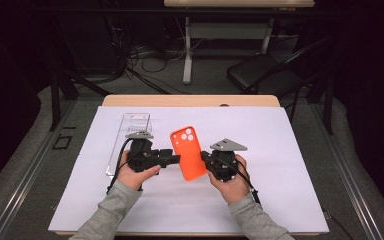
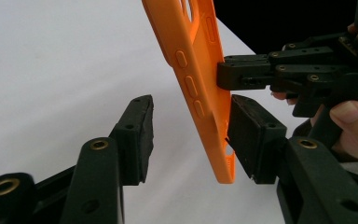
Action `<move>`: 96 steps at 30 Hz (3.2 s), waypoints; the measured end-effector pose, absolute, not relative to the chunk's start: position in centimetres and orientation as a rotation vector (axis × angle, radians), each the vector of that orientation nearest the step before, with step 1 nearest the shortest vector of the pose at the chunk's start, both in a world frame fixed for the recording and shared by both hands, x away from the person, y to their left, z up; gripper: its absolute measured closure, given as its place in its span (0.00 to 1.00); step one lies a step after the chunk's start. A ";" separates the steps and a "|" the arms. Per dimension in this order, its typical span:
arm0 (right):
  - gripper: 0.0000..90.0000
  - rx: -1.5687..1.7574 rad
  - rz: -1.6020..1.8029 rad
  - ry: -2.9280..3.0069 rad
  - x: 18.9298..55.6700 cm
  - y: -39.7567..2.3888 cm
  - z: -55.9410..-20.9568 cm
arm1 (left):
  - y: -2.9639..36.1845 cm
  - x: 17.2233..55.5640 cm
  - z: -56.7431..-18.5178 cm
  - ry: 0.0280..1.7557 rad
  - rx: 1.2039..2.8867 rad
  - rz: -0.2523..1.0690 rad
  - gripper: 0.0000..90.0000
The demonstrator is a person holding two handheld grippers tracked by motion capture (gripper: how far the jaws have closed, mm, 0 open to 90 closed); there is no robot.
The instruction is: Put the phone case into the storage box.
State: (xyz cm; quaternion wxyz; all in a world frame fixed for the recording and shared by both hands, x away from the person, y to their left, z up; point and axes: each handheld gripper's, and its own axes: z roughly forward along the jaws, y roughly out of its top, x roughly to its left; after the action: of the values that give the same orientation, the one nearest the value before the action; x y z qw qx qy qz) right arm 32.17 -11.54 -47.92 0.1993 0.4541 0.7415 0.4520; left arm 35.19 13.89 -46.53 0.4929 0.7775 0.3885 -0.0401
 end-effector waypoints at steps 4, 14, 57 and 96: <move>1.00 1.268 1.263 2.079 32.0 -11.4 -48.0 | 13.9 35.3 -46.7 0.955 1.872 -0.136 0.61; 1.00 1.253 1.267 2.084 31.8 -11.0 -48.1 | 14.4 35.6 -47.0 0.988 1.800 -0.207 0.66; 0.99 1.243 1.278 2.116 31.6 -10.5 -48.5 | 14.7 35.6 -47.7 1.066 1.743 -0.299 0.88; 0.98 1.243 1.277 2.127 31.6 -10.4 -48.6 | 14.8 35.6 -47.9 1.093 1.695 -0.362 0.90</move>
State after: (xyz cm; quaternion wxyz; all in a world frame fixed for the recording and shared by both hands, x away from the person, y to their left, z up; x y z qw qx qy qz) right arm 31.64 -10.39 -48.65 0.1824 0.4405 0.7537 0.4524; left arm 35.63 14.82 -47.87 0.5195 0.7069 0.4556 -0.1509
